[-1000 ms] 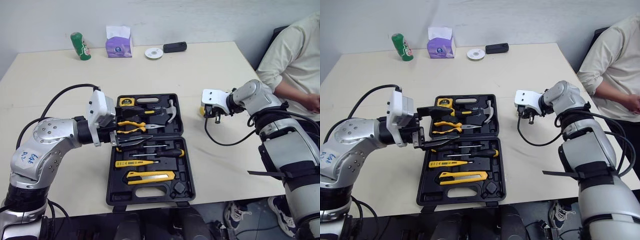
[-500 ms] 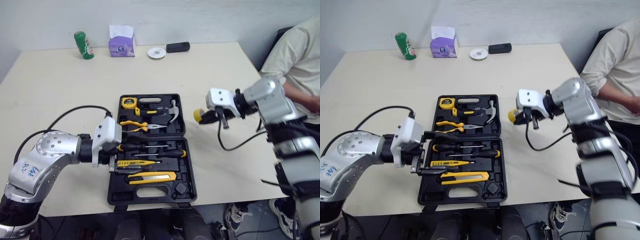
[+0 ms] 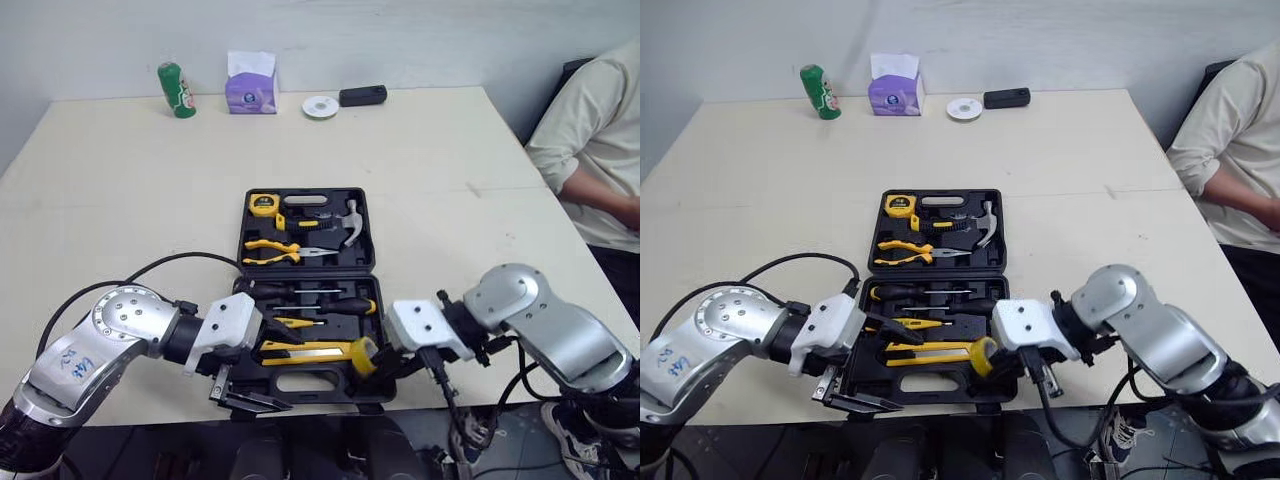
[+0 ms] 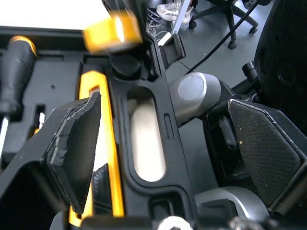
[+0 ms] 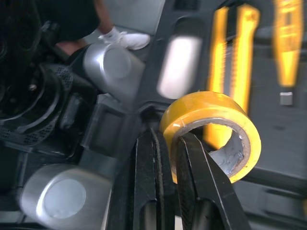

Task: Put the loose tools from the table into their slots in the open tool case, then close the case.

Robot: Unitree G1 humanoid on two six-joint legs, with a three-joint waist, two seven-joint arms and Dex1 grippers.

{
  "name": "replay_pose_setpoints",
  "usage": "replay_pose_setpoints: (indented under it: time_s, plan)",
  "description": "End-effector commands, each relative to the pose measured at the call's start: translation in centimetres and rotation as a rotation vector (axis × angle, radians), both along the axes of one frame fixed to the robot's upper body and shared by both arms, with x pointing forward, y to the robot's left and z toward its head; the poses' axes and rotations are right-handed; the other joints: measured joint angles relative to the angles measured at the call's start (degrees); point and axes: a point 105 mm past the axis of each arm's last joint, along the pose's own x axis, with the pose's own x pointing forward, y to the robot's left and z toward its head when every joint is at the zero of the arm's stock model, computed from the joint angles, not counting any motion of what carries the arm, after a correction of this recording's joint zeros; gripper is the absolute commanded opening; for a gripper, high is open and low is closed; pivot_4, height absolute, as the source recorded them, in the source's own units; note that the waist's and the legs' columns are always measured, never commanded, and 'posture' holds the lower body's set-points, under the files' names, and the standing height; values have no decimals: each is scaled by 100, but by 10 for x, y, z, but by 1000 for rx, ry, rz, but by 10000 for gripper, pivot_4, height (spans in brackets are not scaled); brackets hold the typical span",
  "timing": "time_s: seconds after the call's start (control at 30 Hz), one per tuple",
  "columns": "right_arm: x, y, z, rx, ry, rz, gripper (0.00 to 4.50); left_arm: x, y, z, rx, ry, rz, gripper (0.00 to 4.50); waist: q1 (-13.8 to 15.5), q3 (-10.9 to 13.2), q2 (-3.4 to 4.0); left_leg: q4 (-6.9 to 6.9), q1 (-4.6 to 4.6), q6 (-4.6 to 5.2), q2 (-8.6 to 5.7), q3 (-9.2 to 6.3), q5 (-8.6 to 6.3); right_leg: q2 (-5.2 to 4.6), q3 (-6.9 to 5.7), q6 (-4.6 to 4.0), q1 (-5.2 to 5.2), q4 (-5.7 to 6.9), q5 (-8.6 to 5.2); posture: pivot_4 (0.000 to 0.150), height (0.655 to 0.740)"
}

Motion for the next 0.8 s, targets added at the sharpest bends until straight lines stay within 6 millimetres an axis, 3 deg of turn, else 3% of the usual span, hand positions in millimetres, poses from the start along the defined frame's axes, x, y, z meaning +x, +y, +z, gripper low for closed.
replay_pose_setpoints:
  time_s: [0.03,0.53,0.8]
  plan:
    - [-4,0,-2,-13,-23,-6,236,-5,-4,4,-4,-14,-43,45000,-10,0,0,0,0,0,0,0,0,1,0,0,0,0,0,1500,7252]
    - [-18,-2,-13,-32,10,4,236,-4,-7,6,-8,-28,-34,45000,-7,-7,-11,-2,2,0,4,-1,-1,6,-2,-1,2,-3,-1,1500,7252]
    - [-26,-5,17,34,8,44,34983,0,-11,7,-24,-37,-34,45000,8,-6,-13,-1,0,1,3,-2,-1,5,-2,0,2,-3,-1,1500,7252]
